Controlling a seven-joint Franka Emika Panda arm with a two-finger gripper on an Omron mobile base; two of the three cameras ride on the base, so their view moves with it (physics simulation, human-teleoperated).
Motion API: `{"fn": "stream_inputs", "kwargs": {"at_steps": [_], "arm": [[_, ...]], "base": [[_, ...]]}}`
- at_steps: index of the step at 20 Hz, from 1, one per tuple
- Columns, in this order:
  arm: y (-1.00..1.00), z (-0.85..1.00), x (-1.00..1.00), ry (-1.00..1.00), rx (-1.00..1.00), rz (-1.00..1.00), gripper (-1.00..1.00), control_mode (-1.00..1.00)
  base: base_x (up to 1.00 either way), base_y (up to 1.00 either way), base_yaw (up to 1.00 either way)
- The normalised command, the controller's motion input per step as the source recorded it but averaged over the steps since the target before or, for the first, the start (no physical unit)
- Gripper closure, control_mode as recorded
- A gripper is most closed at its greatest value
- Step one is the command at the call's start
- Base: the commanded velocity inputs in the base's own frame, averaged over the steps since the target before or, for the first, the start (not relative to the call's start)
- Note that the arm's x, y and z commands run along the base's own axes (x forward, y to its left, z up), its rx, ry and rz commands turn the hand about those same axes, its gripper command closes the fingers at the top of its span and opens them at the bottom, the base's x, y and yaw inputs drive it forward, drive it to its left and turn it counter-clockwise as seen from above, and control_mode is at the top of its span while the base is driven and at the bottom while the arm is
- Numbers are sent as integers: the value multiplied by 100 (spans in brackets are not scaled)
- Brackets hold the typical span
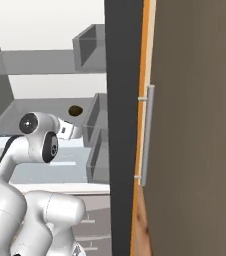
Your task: Place one avocado and one fish in each tupperware on the nearby counter, to pack two identical lunches.
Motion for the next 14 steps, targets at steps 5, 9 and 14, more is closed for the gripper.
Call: {"fn": "stream_inputs", "kwargs": {"at_steps": [5,9,14], "arm": [[14,15,0,11,1,15,-100,-100],[22,42,33,35,0,14,-100,-100],[15,6,22,12,0,4,-100,-100]], "base": [[9,11,9],[0,0,0],[0,0,0]]}}
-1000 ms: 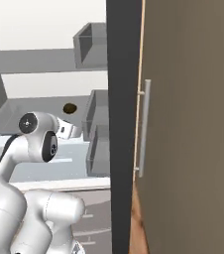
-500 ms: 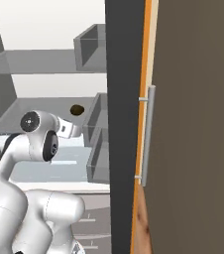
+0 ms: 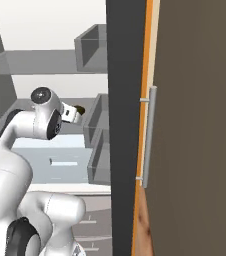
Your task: Place one avocado and one fish in each tupperware on the nearby counter, to pack two identical lunches.
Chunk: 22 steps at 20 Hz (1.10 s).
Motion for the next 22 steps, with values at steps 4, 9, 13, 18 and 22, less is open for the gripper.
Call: {"fn": "stream_inputs", "kwargs": {"at_steps": [4,9,13,18,22], "arm": [[31,-1,38,-2,-3,0,-100,-100],[19,-6,52,-12,-4,0,-100,-100],[2,0,92,7,0,-1,-100,-100],[0,-9,72,10,0,0,-100,-100],[0,-30,32,7,0,0,-100,-100]], "base": [[0,0,0],[0,0,0],[0,0,0],[0,0,0],[0,0,0]]}}
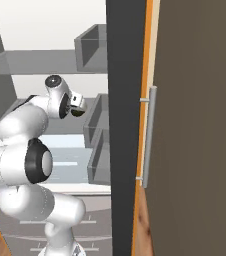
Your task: Place one avocado and one fish in each tupperware on the nearby counter, to pack two identical lunches.
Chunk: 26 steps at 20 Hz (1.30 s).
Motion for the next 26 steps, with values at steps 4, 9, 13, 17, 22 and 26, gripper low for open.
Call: {"fn": "stream_inputs", "kwargs": {"at_steps": [4,9,13,17,22,26], "arm": [[0,-29,51,4,0,0,-100,-100],[26,-35,74,1,-4,0,-100,-100],[27,-26,53,0,-3,0,-100,-100],[1,-18,28,0,0,0,-100,-100],[0,-28,32,0,0,0,-100,-100],[0,-46,15,0,0,0,-100,-100]], "base": [[0,0,0],[0,0,0],[0,0,0],[0,0,0],[0,0,0],[0,0,0]]}}
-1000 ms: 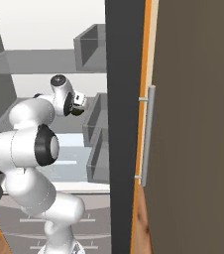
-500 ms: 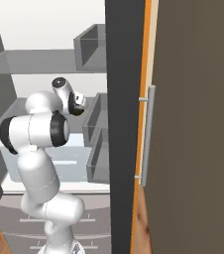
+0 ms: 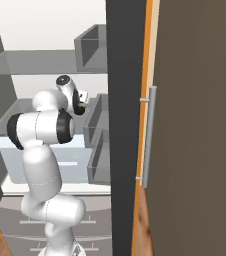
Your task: Place one avocado and one fish in each tupperware on the nearby counter, to pack two identical lunches.
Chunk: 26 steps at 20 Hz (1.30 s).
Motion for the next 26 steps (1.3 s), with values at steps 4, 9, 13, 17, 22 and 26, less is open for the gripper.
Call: {"fn": "stream_inputs", "kwargs": {"at_steps": [4,9,13,17,22,26], "arm": [[-2,-41,-30,8,0,1,-100,-100],[-4,-1,-3,0,0,0,-100,-100],[0,-12,-10,3,0,0,-100,-100],[0,-2,-16,-2,0,0,-100,-100],[0,-8,-3,2,0,0,-100,-100],[0,-33,8,4,-1,0,100,-100]], "base": [[0,0,0],[0,0,0],[0,0,0],[0,0,0],[0,0,0],[0,0,0]]}}
